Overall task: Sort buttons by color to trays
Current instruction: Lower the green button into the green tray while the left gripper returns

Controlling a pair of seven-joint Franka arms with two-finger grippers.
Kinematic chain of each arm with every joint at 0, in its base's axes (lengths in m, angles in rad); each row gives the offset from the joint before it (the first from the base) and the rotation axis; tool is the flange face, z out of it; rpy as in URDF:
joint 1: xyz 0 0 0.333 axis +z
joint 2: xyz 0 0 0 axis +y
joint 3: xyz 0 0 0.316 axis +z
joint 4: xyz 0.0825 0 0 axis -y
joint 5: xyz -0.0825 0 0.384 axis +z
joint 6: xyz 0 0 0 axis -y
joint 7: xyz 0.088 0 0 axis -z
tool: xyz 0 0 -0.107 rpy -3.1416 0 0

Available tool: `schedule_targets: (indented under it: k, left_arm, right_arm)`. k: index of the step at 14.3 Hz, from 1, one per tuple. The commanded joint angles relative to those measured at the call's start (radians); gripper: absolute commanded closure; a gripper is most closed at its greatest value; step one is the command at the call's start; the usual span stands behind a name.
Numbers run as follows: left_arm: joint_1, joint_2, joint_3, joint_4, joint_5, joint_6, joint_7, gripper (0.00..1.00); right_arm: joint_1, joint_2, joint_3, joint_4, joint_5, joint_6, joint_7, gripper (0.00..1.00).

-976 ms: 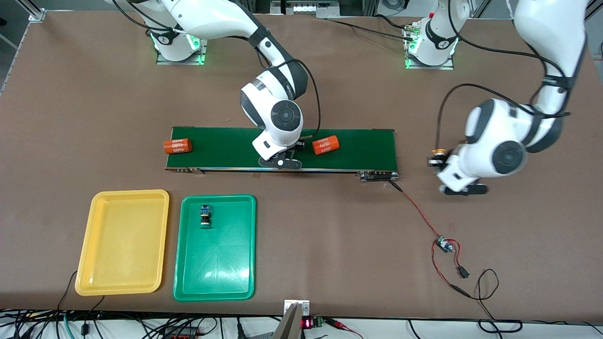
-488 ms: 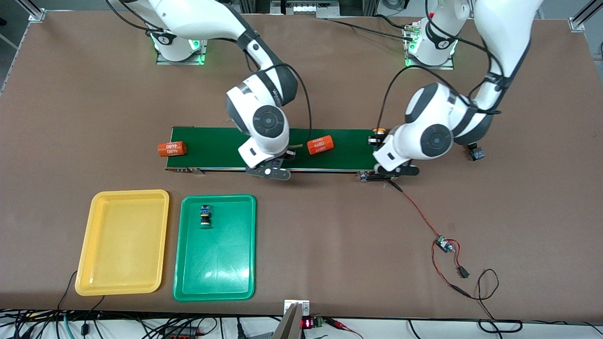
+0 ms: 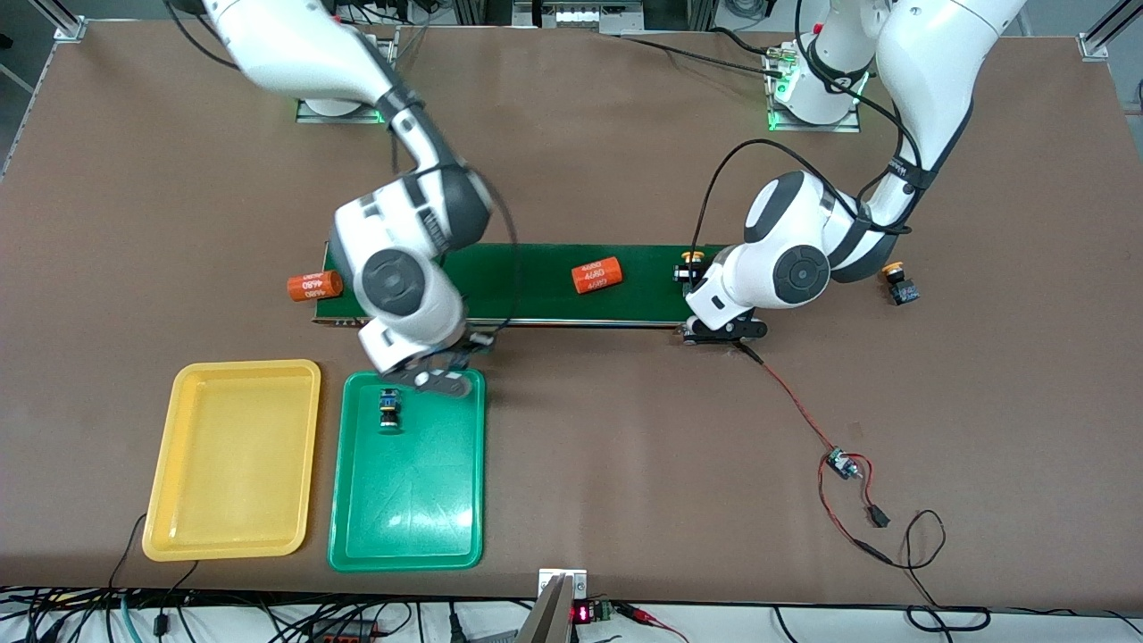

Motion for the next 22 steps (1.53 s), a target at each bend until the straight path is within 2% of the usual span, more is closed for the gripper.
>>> schedule_targets:
  k: [1, 4, 5, 8, 12, 14, 15, 16, 17, 20, 22]
  left_arm:
    - [0.008, -0.032, 0.010, -0.005, -0.011, 0.000, 0.013, 0.00]
    - [0.011, -0.088, 0.014, -0.001, -0.011, -0.003, 0.007, 0.00]
    - [0.020, -0.143, 0.046, 0.001, -0.011, -0.014, 0.007, 0.00]
    - [0.046, -0.199, 0.129, 0.005, -0.011, -0.072, 0.008, 0.00]
    - [0.063, -0.199, 0.313, -0.009, 0.008, -0.112, 0.026, 0.00]
    - [0.077, -0.197, 0.372, -0.010, 0.105, -0.127, 0.126, 0.00]
    - [0.092, -0.190, 0.389, -0.010, 0.161, -0.128, 0.173, 0.00]
    - [0.103, -0.179, 0.415, -0.010, 0.211, -0.126, 0.212, 0.00]
    - [0.103, -0.165, 0.433, -0.010, 0.247, -0.126, 0.241, 0.00]
    - [0.106, -0.086, 0.491, -0.021, 0.339, -0.120, 0.284, 0.00]
    - [0.113, -0.024, 0.524, -0.041, 0.345, -0.091, 0.286, 0.00]
  right_arm:
    - [-0.025, 0.058, 0.010, 0.022, -0.002, 0.055, -0.078, 1.00]
    - [-0.045, 0.092, 0.006, 0.024, -0.005, 0.129, -0.104, 1.00]
    - [-0.054, 0.110, 0.003, 0.031, -0.005, 0.163, -0.127, 1.00]
    - [-0.076, 0.167, -0.002, 0.082, -0.005, 0.247, -0.153, 1.00]
    - [-0.083, 0.270, -0.007, 0.221, -0.005, 0.264, -0.153, 1.00]
    - [-0.082, 0.299, -0.007, 0.235, -0.004, 0.281, -0.153, 1.00]
    - [-0.082, 0.304, -0.007, 0.231, -0.004, 0.276, -0.155, 0.93]
    - [-0.082, 0.310, -0.007, 0.229, 0.002, 0.272, -0.153, 0.49]
    - [-0.083, 0.312, -0.005, 0.225, 0.007, 0.269, -0.152, 0.00]
    - [-0.085, 0.276, -0.007, 0.228, 0.008, 0.159, -0.146, 0.00]
    - [-0.094, 0.214, -0.007, 0.228, 0.005, 0.099, -0.146, 0.00]
